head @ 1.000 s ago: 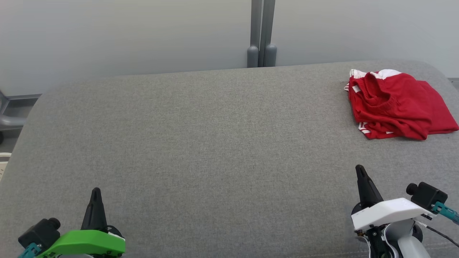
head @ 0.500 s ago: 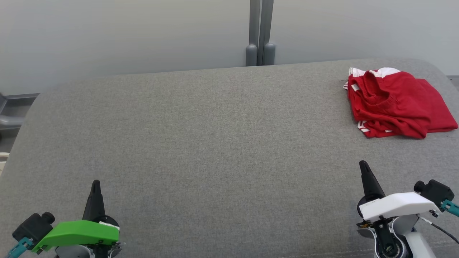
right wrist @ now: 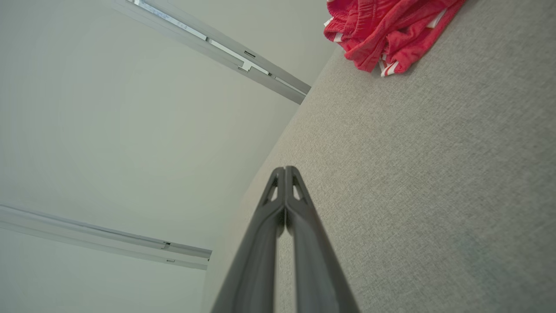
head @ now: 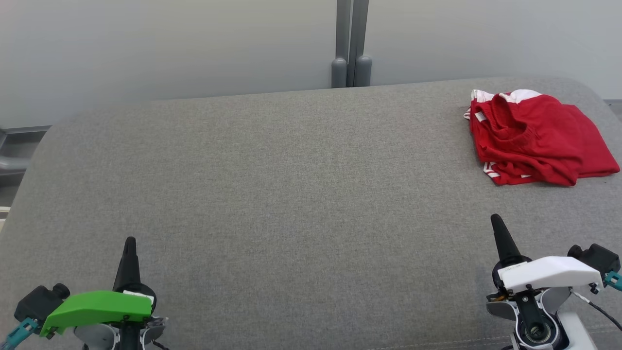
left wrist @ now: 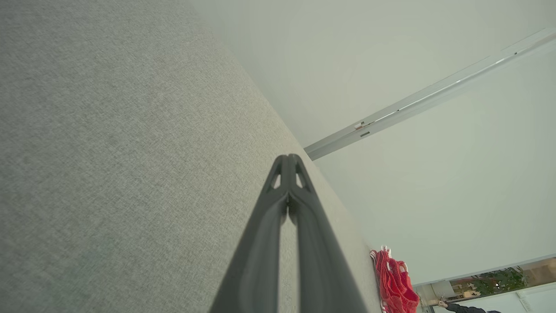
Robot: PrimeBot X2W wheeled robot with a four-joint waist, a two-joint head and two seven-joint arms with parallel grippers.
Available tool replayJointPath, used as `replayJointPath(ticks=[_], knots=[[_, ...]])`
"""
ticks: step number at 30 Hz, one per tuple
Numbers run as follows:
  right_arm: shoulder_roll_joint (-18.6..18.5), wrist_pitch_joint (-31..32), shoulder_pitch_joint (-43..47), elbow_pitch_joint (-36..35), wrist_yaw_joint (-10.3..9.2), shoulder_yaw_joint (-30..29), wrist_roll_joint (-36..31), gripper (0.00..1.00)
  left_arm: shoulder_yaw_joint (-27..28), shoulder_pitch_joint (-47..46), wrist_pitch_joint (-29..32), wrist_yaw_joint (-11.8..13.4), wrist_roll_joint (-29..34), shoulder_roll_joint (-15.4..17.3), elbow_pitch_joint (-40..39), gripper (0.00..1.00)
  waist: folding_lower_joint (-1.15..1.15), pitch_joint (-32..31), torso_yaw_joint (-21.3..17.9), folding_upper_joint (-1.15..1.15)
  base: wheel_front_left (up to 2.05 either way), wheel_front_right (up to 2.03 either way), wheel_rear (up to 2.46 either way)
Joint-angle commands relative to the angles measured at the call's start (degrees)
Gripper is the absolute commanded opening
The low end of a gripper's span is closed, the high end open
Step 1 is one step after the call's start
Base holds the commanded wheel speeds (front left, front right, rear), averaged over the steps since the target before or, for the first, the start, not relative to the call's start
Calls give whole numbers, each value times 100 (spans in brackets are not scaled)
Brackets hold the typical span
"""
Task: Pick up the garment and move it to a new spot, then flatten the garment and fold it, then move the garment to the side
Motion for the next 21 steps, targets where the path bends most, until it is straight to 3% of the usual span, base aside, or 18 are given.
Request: replayJointPath(ticks=[1,21], knots=[[-30,46,-148,-20,3,-46,211,0,24,-188,45,-33,-211,19,-23,0,0,5,-4,0,0,0,0],[-34,308,-275,63,3,-198,1247,0,82,-426,323,-83,-1305,5,126,0,0,47,-38,0,0,0,0]])
